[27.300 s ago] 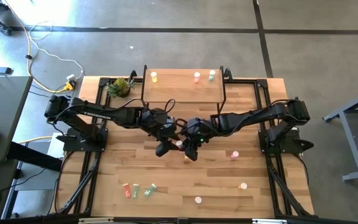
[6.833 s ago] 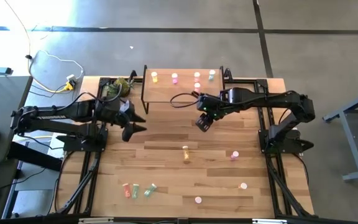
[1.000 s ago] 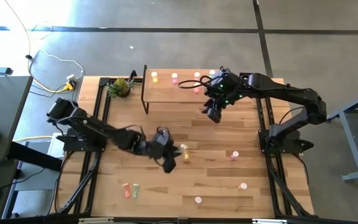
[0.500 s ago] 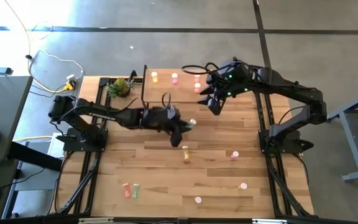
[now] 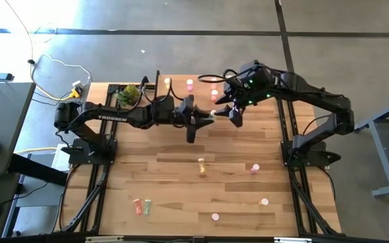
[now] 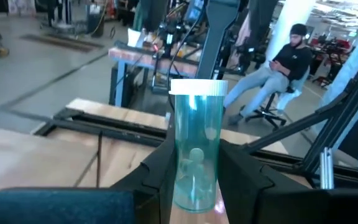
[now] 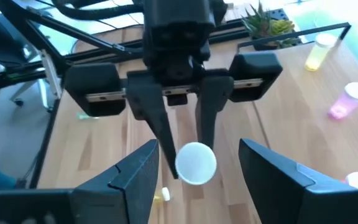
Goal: Pick and place medicine bottles onto shelf by color
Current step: Put the right pill bottle on the shelf
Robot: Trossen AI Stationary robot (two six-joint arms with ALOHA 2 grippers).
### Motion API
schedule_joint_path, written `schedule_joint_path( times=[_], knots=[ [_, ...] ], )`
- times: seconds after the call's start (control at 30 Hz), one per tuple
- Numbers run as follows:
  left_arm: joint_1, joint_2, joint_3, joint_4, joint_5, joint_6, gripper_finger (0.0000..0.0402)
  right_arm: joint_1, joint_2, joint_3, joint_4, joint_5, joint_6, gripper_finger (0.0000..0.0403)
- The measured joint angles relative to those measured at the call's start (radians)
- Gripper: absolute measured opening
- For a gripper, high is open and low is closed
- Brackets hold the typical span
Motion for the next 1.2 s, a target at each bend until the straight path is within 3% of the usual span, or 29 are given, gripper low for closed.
schedule_joint_path(
  times=[0.57, 0.97, 1.2],
  knots=[
    [0.014, 0.000, 0.000, 0.084, 0.011, 0.082, 0.0092, 0.002, 0.046, 0.000, 0.021, 0.003, 0.025, 0.0208],
    [0.015, 0.000, 0.000, 0.084, 0.006, 0.082, 0.0092, 0.003, 0.048, 0.000, 0.018, 0.003, 0.027, 0.0123],
    [0.015, 0.000, 0.000, 0.083, -0.006, 0.082, 0.0098, 0.003, 0.048, 0.000, 0.015, 0.003, 0.044, 0.0105]
  ],
)
